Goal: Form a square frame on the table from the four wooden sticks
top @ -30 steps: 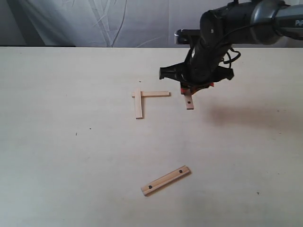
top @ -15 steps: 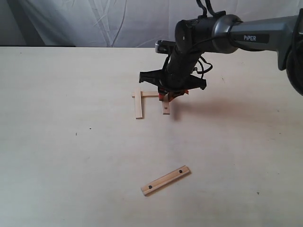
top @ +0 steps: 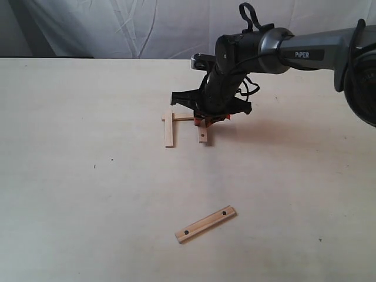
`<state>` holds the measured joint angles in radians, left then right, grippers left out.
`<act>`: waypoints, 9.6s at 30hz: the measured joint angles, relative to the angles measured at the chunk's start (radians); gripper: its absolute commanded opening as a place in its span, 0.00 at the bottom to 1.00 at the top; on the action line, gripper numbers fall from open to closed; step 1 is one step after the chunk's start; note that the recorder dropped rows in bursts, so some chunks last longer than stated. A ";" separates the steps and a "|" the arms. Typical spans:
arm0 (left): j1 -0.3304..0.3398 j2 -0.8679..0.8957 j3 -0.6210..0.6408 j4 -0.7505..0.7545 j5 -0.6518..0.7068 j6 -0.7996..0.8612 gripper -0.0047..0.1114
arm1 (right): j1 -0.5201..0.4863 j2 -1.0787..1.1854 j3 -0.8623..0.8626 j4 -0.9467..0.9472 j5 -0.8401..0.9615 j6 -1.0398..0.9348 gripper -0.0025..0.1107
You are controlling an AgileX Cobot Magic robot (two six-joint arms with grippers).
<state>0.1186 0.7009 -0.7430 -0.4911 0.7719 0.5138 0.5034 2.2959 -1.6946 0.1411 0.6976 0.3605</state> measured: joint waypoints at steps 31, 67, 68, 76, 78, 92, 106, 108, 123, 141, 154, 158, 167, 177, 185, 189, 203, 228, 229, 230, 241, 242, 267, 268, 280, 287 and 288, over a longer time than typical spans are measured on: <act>0.000 0.000 0.000 0.028 -0.002 0.000 0.04 | 0.000 -0.297 0.239 0.259 0.278 -0.593 0.10; 0.000 0.000 0.000 0.028 0.022 0.000 0.04 | 0.253 -0.545 0.729 0.277 -0.079 -1.608 0.11; 0.000 0.000 0.000 0.028 0.027 0.000 0.04 | 0.253 -0.545 0.729 0.282 -0.092 -1.608 0.11; 0.000 0.000 0.000 0.028 0.037 0.000 0.04 | 0.253 -0.538 0.729 0.288 -0.147 -1.608 0.26; 0.000 0.000 0.000 0.028 0.037 0.000 0.04 | 0.253 -0.528 0.729 0.284 -0.147 -1.608 0.36; 0.000 0.000 0.000 0.028 0.037 0.000 0.04 | 0.253 -0.473 0.729 0.205 -0.138 -1.729 0.42; 0.000 0.000 0.000 0.036 0.034 0.000 0.04 | 0.253 -0.398 0.729 0.179 -0.114 -1.845 0.42; 0.000 0.000 0.000 0.036 0.034 0.000 0.04 | 0.253 -0.398 0.729 0.181 -0.114 -1.845 0.36; 0.000 0.000 0.000 0.048 0.034 0.000 0.04 | 0.252 -0.436 0.628 0.073 -0.095 -1.755 0.02; 0.000 0.000 0.000 0.054 0.033 0.000 0.04 | 0.110 -0.083 -0.032 0.017 0.129 -1.598 0.02; 0.000 0.000 0.000 0.054 0.033 0.000 0.04 | 0.099 -0.028 -0.039 0.018 0.122 -1.500 0.02; 0.000 0.000 0.000 0.054 0.033 0.000 0.04 | 0.099 -0.028 -0.039 0.014 0.122 -1.487 0.02; 0.000 0.000 0.000 0.054 0.033 0.000 0.04 | 0.097 -0.028 -0.039 -0.030 0.130 -1.438 0.31; 0.000 0.000 0.000 0.054 0.033 0.000 0.04 | 0.096 -0.030 -0.039 -0.035 0.141 -1.407 0.39; 0.000 0.000 0.000 0.054 0.033 0.000 0.04 | 0.096 -0.167 -0.041 -0.035 0.221 -1.122 0.02; 0.000 0.000 0.000 0.054 0.033 0.000 0.04 | 0.094 -0.200 -0.042 -0.023 0.298 -0.978 0.02; 0.000 0.000 0.000 0.019 0.040 0.000 0.04 | -0.124 -0.366 0.133 0.071 0.386 -0.546 0.02; -0.029 -0.260 0.338 -0.256 -0.133 0.193 0.04 | -0.264 -1.451 0.989 0.069 -0.059 -0.491 0.02; -0.029 -0.260 0.338 -0.258 -0.133 0.193 0.04 | -0.264 -1.459 0.989 0.069 -0.059 -0.491 0.02; -0.029 -0.260 0.338 -0.258 -0.133 0.193 0.04 | -0.264 -1.463 0.989 0.069 -0.059 -0.491 0.02; -0.029 -0.260 0.338 -0.258 -0.133 0.193 0.04 | -0.450 -1.723 0.989 0.093 -0.052 -0.493 0.02; -0.029 -0.260 0.338 -0.258 -0.133 0.193 0.04 | -0.478 -1.757 0.989 0.091 -0.047 -0.493 0.02; -0.029 -0.260 0.338 -0.258 -0.133 0.193 0.04 | -0.611 -2.244 1.480 -0.052 -0.190 -0.348 0.02; -0.029 -0.260 0.338 -0.258 -0.133 0.193 0.04 | -0.606 -2.257 1.495 -0.052 -0.193 -0.345 0.02; -0.029 -0.260 0.338 -0.258 -0.133 0.194 0.04 | -0.549 -2.291 1.636 -0.053 -0.251 -0.343 0.02; -0.029 -0.260 0.338 -0.258 -0.133 0.194 0.04 | -0.535 -2.291 1.689 -0.053 -0.292 -0.343 0.02; -0.029 -0.260 0.338 -0.258 -0.133 0.194 0.04 | -0.533 -2.291 1.691 -0.053 -0.298 -0.343 0.02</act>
<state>0.0898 0.4412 -0.4055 -0.7495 0.6390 0.7076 -0.0299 0.0052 -0.0035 0.0877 0.3996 0.0177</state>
